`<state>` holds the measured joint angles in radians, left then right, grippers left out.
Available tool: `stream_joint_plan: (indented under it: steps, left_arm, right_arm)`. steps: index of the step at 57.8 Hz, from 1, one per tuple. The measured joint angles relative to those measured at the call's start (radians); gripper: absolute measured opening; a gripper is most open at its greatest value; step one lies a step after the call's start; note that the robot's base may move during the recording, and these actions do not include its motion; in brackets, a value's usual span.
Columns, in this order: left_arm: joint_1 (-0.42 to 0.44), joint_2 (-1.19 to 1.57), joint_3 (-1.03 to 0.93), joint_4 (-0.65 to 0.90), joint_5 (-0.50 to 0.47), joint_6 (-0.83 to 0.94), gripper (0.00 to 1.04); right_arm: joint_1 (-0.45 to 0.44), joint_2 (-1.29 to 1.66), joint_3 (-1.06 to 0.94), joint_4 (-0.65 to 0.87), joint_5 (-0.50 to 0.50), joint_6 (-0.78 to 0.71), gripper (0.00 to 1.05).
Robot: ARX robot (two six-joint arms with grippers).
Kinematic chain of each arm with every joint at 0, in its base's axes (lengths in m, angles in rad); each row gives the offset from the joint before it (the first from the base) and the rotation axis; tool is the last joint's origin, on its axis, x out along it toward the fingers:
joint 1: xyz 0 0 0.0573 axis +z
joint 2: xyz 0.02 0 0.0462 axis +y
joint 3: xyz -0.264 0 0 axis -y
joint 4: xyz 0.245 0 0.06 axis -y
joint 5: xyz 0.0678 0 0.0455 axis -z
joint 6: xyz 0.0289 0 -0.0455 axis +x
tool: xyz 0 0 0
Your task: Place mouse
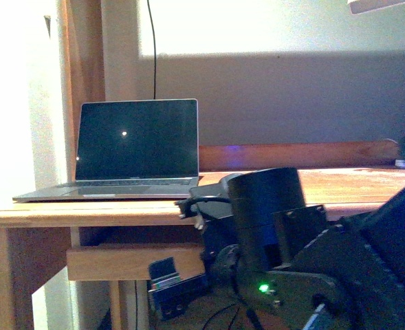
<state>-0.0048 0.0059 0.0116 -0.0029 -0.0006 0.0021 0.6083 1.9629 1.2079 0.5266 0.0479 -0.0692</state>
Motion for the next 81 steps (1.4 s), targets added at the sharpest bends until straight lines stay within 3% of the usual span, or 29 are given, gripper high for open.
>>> stream_joint_plan:
  steps: [15, 29, 50, 52, 55, 57, 65, 72, 81]
  left_arm:
    - [0.0, 0.0, 0.0, 0.0, 0.0, 0.0, 0.97]
    - [0.0, 0.0, 0.0, 0.0, 0.0, 0.0, 0.97]
    - [0.0, 0.0, 0.0, 0.0, 0.0, 0.0, 0.97]
    - [0.0, 0.0, 0.0, 0.0, 0.0, 0.0, 0.97]
    - [0.0, 0.0, 0.0, 0.0, -0.001, 0.0, 0.97]
    - [0.0, 0.0, 0.0, 0.0, 0.0, 0.0, 0.97]
    - [0.0, 0.0, 0.0, 0.0, 0.0, 0.0, 0.97]
    - [0.0, 0.0, 0.0, 0.0, 0.0, 0.0, 0.97]
    - [0.0, 0.0, 0.0, 0.0, 0.0, 0.0, 0.97]
  right_arm:
    - [-0.159, -0.51, -0.461, 0.027, -0.158, 0.032, 0.97]
    - [-0.264, -1.067, -0.829, -0.13, -0.296, 0.053, 0.97]
    - [-0.48, -1.702, -1.029, -0.466, -0.417, 0.139, 0.97]
    - [-0.449, -1.755, -1.049, -0.511, -0.241, 0.124, 0.9]
    - [-0.43, -1.817, -1.08, -0.528, -0.073, 0.105, 0.82]
    - [-0.454, -1.845, -1.096, -0.533, -0.039, 0.097, 0.77]
    - [-0.595, -1.89, -1.134, -0.536, -0.04, 0.086, 0.55]
    - [-0.602, -1.903, -1.142, -0.535, -0.048, 0.077, 0.36]
    - [-0.604, -1.92, -1.166, -0.534, -0.048, 0.072, 0.03]
